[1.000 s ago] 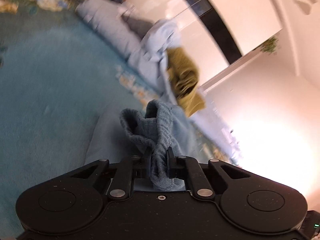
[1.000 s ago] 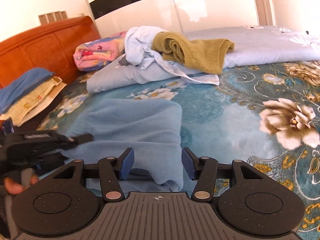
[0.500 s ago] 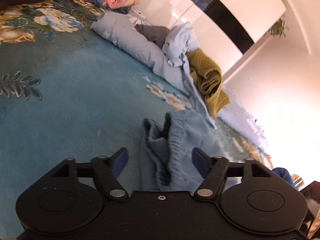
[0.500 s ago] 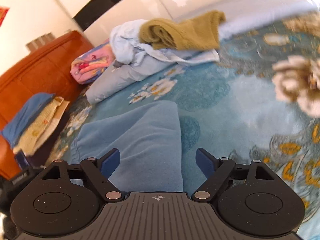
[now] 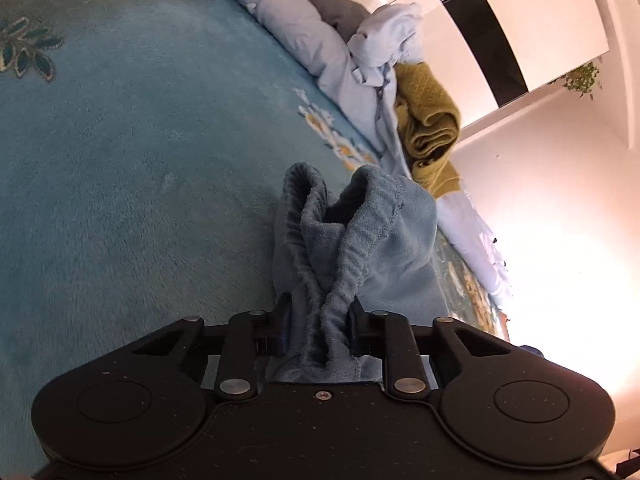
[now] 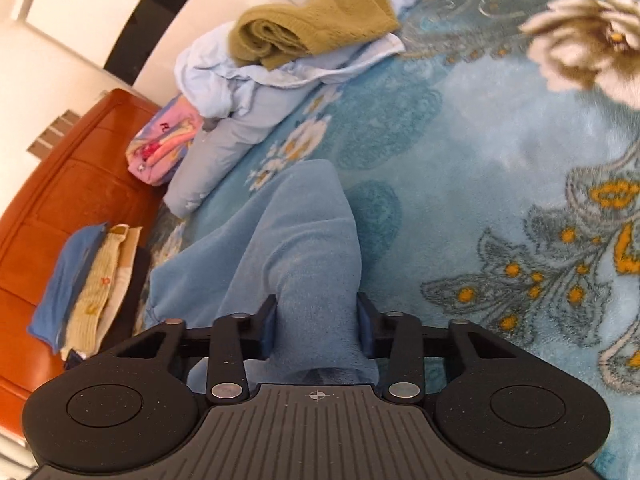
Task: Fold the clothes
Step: 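Lift the folded sweatpants with both grippers and carry them onto the dark-blue towel stack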
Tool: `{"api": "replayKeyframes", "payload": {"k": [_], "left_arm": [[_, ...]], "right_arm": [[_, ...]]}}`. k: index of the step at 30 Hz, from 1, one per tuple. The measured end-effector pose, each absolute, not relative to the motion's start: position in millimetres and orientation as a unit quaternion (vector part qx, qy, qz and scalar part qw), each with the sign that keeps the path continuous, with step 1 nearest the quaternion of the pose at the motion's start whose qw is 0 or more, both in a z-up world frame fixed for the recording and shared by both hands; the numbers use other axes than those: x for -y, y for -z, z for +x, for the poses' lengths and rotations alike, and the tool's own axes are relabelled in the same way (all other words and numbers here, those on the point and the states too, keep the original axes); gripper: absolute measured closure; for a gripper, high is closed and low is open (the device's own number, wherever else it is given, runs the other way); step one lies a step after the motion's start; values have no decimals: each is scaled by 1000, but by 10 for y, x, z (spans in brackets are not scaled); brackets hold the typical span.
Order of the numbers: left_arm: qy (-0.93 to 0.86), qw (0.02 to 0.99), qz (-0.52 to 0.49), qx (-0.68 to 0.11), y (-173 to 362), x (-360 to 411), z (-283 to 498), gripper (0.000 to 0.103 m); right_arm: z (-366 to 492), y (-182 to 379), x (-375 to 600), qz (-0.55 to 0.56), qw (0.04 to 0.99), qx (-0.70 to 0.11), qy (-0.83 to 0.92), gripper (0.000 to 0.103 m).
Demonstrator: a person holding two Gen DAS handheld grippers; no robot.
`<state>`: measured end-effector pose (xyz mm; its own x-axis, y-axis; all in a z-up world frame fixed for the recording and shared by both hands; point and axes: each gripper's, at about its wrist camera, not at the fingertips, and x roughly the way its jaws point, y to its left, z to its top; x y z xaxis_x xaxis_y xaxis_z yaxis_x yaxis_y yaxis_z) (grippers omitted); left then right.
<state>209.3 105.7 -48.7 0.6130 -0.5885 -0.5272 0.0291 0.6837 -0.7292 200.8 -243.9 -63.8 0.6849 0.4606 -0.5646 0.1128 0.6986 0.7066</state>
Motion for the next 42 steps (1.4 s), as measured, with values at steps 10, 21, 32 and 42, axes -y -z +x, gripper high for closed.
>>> {"api": "replayKeyframes", "payload": {"k": [10,21,32,42], "left_arm": [[283,845,-267,-368,-224,-388,1774,82],[437,819,-154,-338,-1093,1839,1944,82],[532,774,-124,-319,-1095,4075,2057,81],[517,778,-75,-348,-498,4666,2115,80]], "right_arm": [[1547,-12,2927,319,877,-339,-118,74],[1046,-995,4677,222,942,-252,-29,74],[943,-1529,6544,123,957,-252,71,74],[1204,-766,7046,125,930,-324,121,72]]}}
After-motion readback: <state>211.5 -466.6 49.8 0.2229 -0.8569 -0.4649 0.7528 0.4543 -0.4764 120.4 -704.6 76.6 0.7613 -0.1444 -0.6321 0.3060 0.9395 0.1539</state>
